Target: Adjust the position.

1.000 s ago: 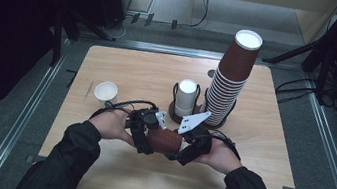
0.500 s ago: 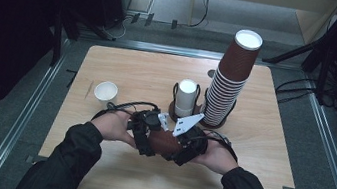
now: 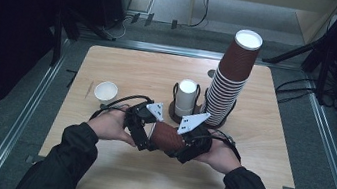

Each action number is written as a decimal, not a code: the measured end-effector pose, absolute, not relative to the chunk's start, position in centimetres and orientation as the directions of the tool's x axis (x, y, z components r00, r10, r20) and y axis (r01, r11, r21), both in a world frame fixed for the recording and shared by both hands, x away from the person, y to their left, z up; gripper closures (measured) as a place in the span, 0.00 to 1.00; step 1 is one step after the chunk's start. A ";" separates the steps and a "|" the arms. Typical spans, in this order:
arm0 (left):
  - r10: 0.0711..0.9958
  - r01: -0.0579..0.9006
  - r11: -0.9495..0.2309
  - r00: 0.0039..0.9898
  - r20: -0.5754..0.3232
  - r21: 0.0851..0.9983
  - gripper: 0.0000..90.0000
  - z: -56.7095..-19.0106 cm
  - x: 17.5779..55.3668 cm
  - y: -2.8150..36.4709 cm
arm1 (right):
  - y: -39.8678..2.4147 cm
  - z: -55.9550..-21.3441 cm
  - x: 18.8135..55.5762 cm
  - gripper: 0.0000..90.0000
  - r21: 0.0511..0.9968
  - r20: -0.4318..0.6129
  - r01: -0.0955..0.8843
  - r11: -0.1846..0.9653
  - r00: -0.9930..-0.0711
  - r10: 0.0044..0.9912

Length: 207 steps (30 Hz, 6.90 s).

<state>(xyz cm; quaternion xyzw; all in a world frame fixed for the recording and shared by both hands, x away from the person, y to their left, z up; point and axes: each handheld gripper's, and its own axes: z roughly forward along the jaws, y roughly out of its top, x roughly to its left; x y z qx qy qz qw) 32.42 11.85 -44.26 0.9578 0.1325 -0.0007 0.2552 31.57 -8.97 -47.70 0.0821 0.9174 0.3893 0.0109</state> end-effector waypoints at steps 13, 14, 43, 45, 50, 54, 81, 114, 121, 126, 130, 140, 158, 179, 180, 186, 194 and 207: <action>0.284 0.306 -0.731 0.949 -0.137 0.610 0.00 -43.9 32.5 14.2 | -10.0 -47.1 31.7 0.23 0.756 0.063 0.162 0.634 -0.982 0.175; 0.280 0.314 -0.710 0.947 -0.156 0.630 0.00 -43.9 32.5 14.4 | -10.2 -46.9 31.7 0.23 0.769 0.065 0.162 0.618 -0.982 0.177; 0.238 0.346 -0.619 0.938 -0.252 0.705 0.07 -43.8 32.5 13.7 | -10.1 -46.6 31.4 0.23 0.818 0.083 0.142 0.558 -0.988 0.130; 0.237 0.335 -0.615 0.942 -0.237 0.714 0.08 -43.7 32.5 13.7 | -10.1 -46.6 31.5 0.23 0.816 0.091 0.151 0.558 -0.987 0.135; 0.230 0.329 -0.620 0.944 -0.235 0.713 0.09 -43.6 32.5 13.8 | -10.1 -46.5 31.5 0.23 0.815 0.092 0.153 0.559 -0.986 0.137; 0.222 0.334 -0.614 0.943 -0.249 0.715 0.10 -43.3 32.5 14.1 | -9.9 -46.5 31.6 0.15 0.809 0.130 0.195 0.555 -0.979 0.154; 0.276 0.256 -0.826 0.961 -0.037 0.502 0.10 -42.1 32.4 14.0 | -9.8 -47.7 32.1 0.16 0.740 0.116 0.227 0.634 -0.970 0.212; 0.190 0.182 -0.889 0.982 -0.024 0.419 0.09 -43.1 32.0 9.9 | -7.8 -48.8 31.5 0.20 0.718 0.106 0.180 0.672 -0.983 0.149; 0.191 0.184 -0.885 0.981 -0.027 0.427 0.09 -43.1 32.1 10.0 | -7.9 -48.7 31.5 0.24 0.714 0.093 0.169 0.679 -0.985 0.148; 0.198 0.183 -0.881 0.980 -0.011 0.437 0.07 -43.2 31.8 10.0 | -7.9 -48.6 31.4 0.24 0.715 0.084 0.163 0.680 -0.985 0.148; 0.227 0.203 -0.861 0.974 -0.004 0.467 0.00 -42.8 31.7 10.1 | -8.0 -48.6 31.4 0.23 0.715 0.081 0.153 0.682 -0.987 0.136; 0.279 0.252 -0.799 0.960 -0.035 0.546 0.00 -42.5 31.9 11.6 | -8.8 -48.3 31.7 0.23 0.735 0.079 0.166 0.657 -0.984 0.161; 0.306 0.321 -0.640 0.940 -0.152 0.698 0.00 -43.4 31.8 13.5 | -9.9 -47.6 32.1 0.23 0.772 0.099 0.194 0.605 -0.977 0.188; 0.322 0.368 -0.501 0.919 -0.227 0.783 0.05 -43.6 32.2 12.6 | -9.8 -47.3 32.0 0.23 0.801 0.120 0.204 0.563 -0.976 0.184; 0.328 0.375 -0.493 0.916 -0.232 0.785 0.06 -43.6 32.2 12.6 | -9.9 -47.3 32.2 0.23 0.806 0.115 0.198 0.558 -0.977 0.181; 0.327 0.375 -0.509 0.917 -0.229 0.774 0.10 -43.6 32.4 12.7 | -9.9 -47.3 32.2 0.23 0.804 0.113 0.201 0.560 -0.976 0.189; 0.319 0.373 -0.510 0.919 -0.232 0.776 0.11 -43.2 32.4 12.9 | -9.9 -47.2 32.3 0.23 0.814 0.118 0.203 0.545 -0.975 0.188; 0.354 0.382 -0.513 0.910 -0.215 0.769 0.11 -42.4 32.7 14.1 | -10.0 -47.5 32.4 0.15 0.781 0.157 0.253 0.572 -0.965 0.212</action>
